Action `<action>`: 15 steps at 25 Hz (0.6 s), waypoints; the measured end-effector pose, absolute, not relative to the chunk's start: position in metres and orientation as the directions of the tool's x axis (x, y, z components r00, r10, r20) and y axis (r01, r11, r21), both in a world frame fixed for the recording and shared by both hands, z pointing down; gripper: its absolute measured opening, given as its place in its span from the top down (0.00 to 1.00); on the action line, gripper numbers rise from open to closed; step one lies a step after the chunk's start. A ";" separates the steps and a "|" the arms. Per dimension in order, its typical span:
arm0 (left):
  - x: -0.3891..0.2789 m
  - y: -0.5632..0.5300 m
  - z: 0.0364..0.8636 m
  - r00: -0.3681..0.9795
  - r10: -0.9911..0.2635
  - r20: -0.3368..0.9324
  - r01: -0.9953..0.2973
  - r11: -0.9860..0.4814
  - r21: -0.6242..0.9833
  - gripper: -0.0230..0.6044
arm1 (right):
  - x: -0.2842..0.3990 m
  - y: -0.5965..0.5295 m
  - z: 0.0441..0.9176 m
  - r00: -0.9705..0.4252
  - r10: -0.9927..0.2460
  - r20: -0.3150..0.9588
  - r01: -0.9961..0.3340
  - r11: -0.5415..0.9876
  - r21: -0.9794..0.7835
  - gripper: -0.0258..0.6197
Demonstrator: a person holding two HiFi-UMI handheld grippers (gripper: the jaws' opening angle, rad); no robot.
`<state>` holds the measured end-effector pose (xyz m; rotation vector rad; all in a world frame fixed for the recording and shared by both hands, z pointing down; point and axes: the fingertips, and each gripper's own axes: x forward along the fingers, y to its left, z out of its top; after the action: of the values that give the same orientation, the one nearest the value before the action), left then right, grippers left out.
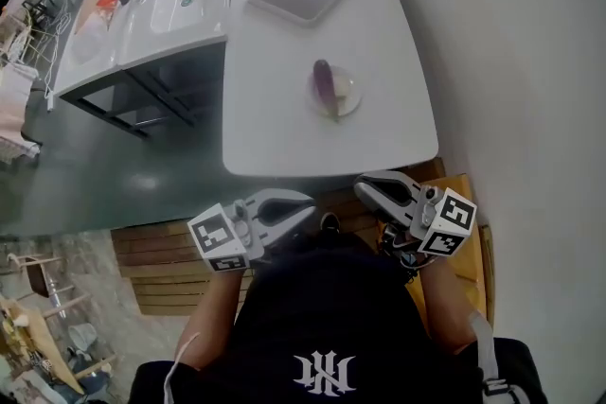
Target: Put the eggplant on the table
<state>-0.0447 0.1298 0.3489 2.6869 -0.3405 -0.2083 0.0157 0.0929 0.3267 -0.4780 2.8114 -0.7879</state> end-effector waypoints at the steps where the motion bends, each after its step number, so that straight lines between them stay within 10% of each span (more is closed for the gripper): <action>1: -0.044 0.131 0.344 0.958 -0.268 -0.098 -0.204 -0.885 0.419 0.95 | 0.015 0.095 0.328 -0.937 -0.337 -0.088 -0.241 0.811 -0.534 0.95; 15: -0.032 0.125 0.355 0.954 -0.298 -0.020 -0.261 -0.864 0.431 0.95 | 0.018 0.101 0.335 -0.957 -0.265 -0.119 -0.164 0.831 -0.532 0.96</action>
<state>-0.0322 0.1253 0.3553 2.6710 -0.4017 -0.1185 0.0180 0.1014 0.3352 -0.3345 2.8237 -0.7948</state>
